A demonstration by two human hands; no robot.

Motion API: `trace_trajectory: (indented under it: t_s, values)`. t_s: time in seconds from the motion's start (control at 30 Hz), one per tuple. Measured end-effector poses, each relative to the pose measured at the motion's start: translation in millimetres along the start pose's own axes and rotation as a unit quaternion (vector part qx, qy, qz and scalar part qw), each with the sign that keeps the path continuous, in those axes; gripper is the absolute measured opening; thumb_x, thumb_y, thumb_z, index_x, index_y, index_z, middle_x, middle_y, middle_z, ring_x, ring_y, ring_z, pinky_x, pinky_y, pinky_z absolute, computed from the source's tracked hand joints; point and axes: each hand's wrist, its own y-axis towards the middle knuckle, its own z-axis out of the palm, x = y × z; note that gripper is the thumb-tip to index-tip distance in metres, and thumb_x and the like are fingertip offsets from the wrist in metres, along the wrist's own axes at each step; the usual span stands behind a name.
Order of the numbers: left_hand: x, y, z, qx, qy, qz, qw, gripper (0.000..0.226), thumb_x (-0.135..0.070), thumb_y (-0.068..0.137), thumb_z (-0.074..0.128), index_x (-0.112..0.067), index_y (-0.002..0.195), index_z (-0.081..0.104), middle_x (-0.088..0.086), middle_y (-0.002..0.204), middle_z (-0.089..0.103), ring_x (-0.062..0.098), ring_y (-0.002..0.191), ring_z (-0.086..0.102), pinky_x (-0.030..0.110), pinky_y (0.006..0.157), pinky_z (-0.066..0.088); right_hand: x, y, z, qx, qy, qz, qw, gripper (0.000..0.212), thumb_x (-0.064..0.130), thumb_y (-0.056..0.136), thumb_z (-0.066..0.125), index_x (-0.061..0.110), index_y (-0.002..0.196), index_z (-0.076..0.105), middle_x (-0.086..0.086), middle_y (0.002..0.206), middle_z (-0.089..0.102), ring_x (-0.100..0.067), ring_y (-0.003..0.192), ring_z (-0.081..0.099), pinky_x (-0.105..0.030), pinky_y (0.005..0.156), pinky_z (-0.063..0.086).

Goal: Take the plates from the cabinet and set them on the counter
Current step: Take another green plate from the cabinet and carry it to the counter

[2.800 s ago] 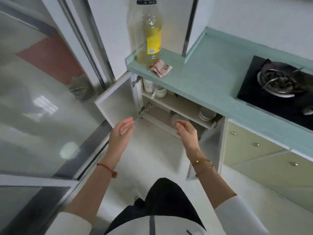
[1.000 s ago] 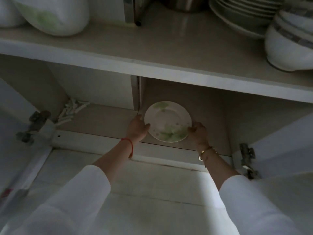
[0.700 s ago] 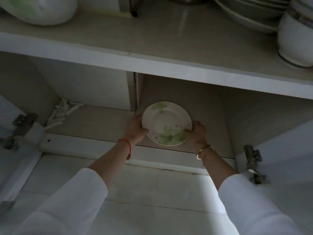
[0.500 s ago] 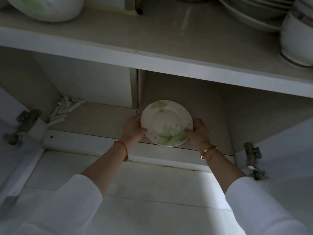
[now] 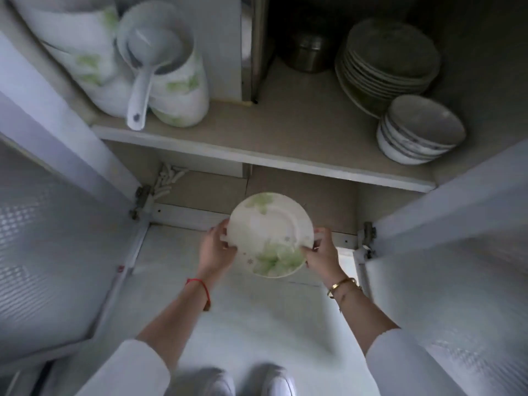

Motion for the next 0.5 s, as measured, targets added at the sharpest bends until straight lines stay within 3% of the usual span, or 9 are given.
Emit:
trace_trajectory:
  t_s: [0.07, 0.13, 0.27, 0.33, 0.4, 0.5]
  values:
    - [-19.9, -43.6, -27.1, 0.003, -0.012, -0.031, 0.999, 0.068, 0.013, 0.075, 0.059, -0.017, 0.136, 0.056, 0.010, 0.115, 0.063, 0.033, 0.087, 0.069, 0.047, 0.077, 0.061, 21.2, -45.7, -17.8, 0.013, -0.007, 0.014, 1.000, 0.046, 0.004, 0.079, 0.069, 0.019, 0.117, 0.048, 0.003, 0.084, 0.061, -0.027, 0.084, 0.064, -0.050, 0.080, 0.058]
    - [-44.0, -83.3, -53.9, 0.016, -0.021, -0.034, 0.999, 0.067, 0.013, 0.074, 0.059, -0.018, 0.133, 0.058, 0.011, 0.115, 0.063, 0.034, 0.085, 0.069, 0.047, 0.075, 0.061, 43.2, -87.6, -38.0, 0.024, -0.008, 0.015, 1.000, 0.047, 0.003, 0.079, 0.068, 0.017, 0.120, 0.047, -0.005, 0.094, 0.065, -0.030, 0.085, 0.064, -0.051, 0.081, 0.057]
    - [-101.0, -156.4, -107.8, 0.018, -0.034, -0.022, 0.999, 0.064, 0.012, 0.068, 0.061, -0.032, 0.114, 0.064, 0.010, 0.109, 0.064, 0.028, 0.080, 0.067, 0.045, 0.066, 0.062, 96.5, -167.6, -83.8, 0.032, 0.000, 0.006, 0.999, 0.047, 0.005, 0.080, 0.069, 0.019, 0.118, 0.047, -0.011, 0.100, 0.067, -0.027, 0.081, 0.062, -0.047, 0.079, 0.056]
    - [-132.1, -190.7, -132.4, 0.031, -0.071, -0.021, 0.997, 0.068, 0.016, 0.070, 0.061, -0.022, 0.126, 0.061, 0.014, 0.115, 0.063, 0.030, 0.089, 0.069, 0.050, 0.071, 0.062, 124.5, -205.6, -110.9, 0.038, 0.008, -0.001, 0.999, 0.045, 0.006, 0.080, 0.069, 0.023, 0.115, 0.046, -0.006, 0.096, 0.066, -0.026, 0.080, 0.062, -0.046, 0.075, 0.056]
    - [-165.2, -228.0, -154.6, 0.041, -0.076, 0.000, 0.996, 0.071, 0.018, 0.074, 0.062, -0.021, 0.134, 0.056, 0.009, 0.117, 0.063, 0.027, 0.094, 0.068, 0.041, 0.070, 0.063, 151.5, -242.8, -142.4, 0.043, 0.010, -0.003, 0.999, 0.046, 0.007, 0.080, 0.068, 0.027, 0.113, 0.043, -0.002, 0.092, 0.064, -0.023, 0.076, 0.061, -0.039, 0.068, 0.056]
    - [-216.2, -281.5, -187.8, 0.059, -0.075, 0.001, 0.995, 0.072, 0.015, 0.077, 0.064, -0.025, 0.136, 0.054, 0.000, 0.113, 0.063, 0.012, 0.086, 0.068, 0.023, 0.061, 0.060, 192.8, -298.7, -187.5, 0.052, 0.022, 0.000, 0.998, 0.044, 0.004, 0.082, 0.066, 0.026, 0.112, 0.042, -0.004, 0.091, 0.060, -0.016, 0.063, 0.057, -0.025, 0.051, 0.048]
